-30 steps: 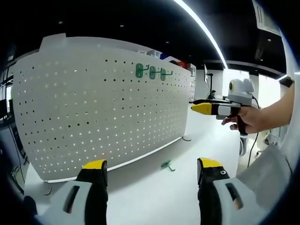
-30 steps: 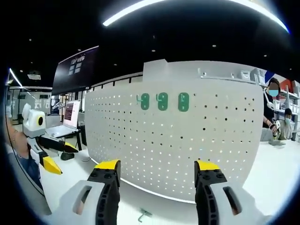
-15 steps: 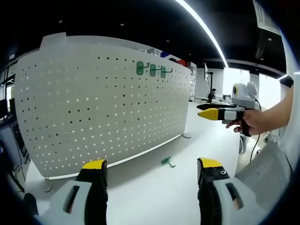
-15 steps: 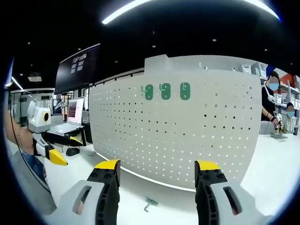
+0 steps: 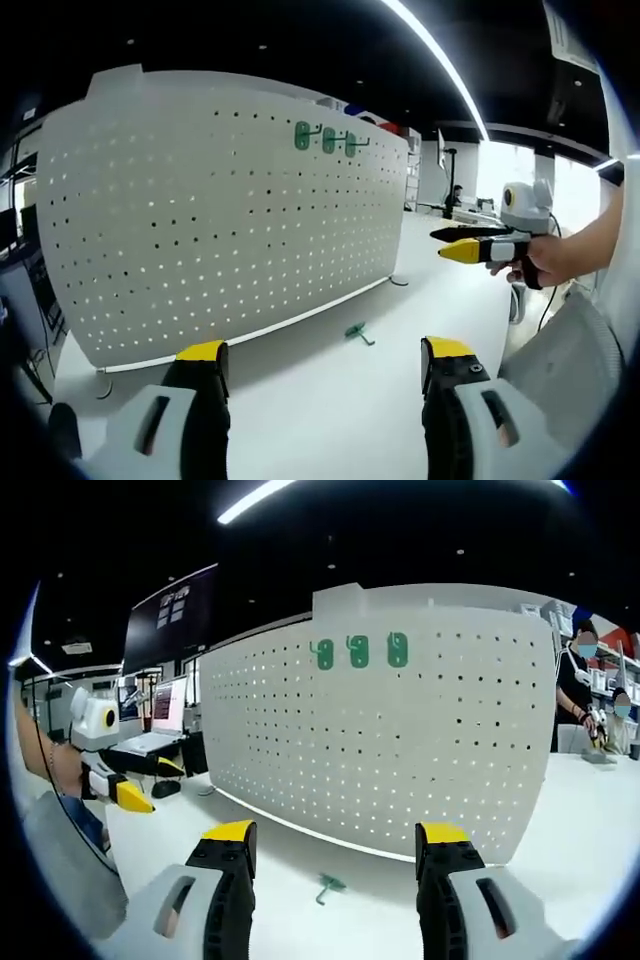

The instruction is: Insert the hook assembly into the mounting plate slot until the hook locks in place.

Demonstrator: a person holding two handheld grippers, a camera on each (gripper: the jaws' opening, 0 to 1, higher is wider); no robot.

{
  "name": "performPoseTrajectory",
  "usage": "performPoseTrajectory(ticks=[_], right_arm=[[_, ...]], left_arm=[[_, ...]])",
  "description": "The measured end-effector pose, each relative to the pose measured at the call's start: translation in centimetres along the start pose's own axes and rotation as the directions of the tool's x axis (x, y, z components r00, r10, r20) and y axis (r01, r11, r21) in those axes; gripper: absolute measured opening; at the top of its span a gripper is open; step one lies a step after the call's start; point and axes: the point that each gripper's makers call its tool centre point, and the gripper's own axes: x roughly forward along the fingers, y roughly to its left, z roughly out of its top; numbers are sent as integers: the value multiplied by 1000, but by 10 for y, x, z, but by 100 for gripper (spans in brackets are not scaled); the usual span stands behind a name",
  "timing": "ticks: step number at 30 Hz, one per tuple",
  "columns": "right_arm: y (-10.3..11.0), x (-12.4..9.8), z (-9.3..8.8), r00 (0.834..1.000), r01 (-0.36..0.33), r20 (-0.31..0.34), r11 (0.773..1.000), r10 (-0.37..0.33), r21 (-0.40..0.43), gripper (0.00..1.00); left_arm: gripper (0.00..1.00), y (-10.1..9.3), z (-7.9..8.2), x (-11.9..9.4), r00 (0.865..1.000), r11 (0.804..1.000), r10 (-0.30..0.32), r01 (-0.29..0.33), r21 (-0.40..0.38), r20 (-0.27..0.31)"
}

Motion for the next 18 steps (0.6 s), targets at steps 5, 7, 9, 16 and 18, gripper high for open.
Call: performPoseTrajectory(ticks=[5, 7, 9, 16, 18], right_arm=[[1, -5, -8, 1000, -2, -21, 1000, 3, 10, 62], [1, -7, -11, 1000, 0, -28, 1000, 1, 11, 63], [3, -8, -13, 999, -2, -35, 1000, 2, 19, 63], [8, -13, -24, 998, -15, -62, 999, 17, 32, 63], [8, -14, -26, 998, -17, -68, 999, 19, 37, 63]], left_arm=[[81, 1, -7, -3, 1000, 1000, 3, -3, -5, -12], [81, 1, -9, -4, 1000, 1000, 1, -1, -5, -18], [81, 1, -10, -6, 1000, 1000, -1, 1, -3, -23], [80, 4, -15, -11, 999, 1000, 2, -2, -7, -33], [80, 4, -18, -13, 999, 1000, 4, -4, -9, -39]])
